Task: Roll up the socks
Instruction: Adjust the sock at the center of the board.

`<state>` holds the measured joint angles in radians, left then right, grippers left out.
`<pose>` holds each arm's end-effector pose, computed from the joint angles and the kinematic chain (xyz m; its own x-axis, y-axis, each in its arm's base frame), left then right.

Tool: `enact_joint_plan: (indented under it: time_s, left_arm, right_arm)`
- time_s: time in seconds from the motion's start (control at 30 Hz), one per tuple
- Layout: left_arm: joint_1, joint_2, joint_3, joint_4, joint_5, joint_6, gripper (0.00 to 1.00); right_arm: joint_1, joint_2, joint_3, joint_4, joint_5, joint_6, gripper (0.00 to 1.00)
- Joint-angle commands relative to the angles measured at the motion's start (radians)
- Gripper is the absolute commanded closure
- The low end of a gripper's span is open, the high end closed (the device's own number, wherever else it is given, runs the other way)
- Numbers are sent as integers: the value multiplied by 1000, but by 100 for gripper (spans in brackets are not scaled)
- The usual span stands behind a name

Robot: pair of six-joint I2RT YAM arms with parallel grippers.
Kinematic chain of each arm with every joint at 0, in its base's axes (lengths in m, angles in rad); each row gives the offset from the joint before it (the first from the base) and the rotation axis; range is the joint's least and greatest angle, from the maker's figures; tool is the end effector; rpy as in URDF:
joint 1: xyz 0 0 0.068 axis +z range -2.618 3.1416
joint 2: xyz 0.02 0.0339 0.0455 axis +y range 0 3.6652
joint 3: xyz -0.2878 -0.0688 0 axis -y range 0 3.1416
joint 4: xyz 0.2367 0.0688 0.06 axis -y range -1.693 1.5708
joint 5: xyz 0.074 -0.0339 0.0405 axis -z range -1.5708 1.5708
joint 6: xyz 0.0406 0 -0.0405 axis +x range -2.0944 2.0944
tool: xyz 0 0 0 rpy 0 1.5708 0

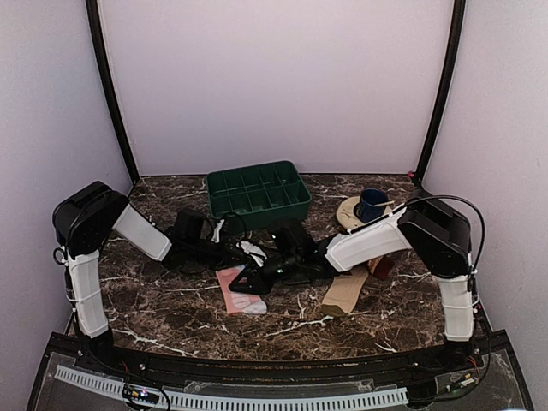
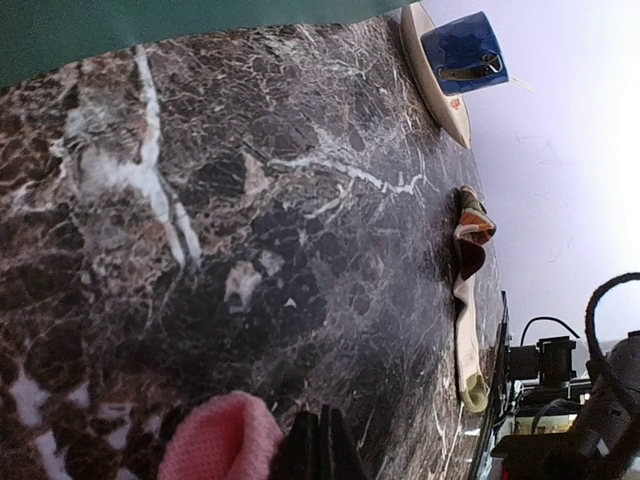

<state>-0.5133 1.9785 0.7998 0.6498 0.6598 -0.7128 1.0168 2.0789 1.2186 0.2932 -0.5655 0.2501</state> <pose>0.3115 -0.2042 0.1284 -0.8877 -0.0927 -0.4509 0.3548 0.4862 -0.7986 0.2189 0.3952 0.1665 -0.5104 -0.4278 -0.7460 -0.8561 0.1710 0.4876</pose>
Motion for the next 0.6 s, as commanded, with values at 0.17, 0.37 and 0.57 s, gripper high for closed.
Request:
enact_joint_plan:
  time_s: [0.17,0.37,0.57]
  left_arm:
    - [2,55,42,-25,99,68,100]
    - [2,64,73,-91,129,122,100]
    - [2,87,114,-148,129,152,100]
  right_arm:
    - [-41,180,127,154,-77,85,77]
    - [-50,229,143,161,-126,132,77]
    - [-34,200,65,135,-140,145,78]
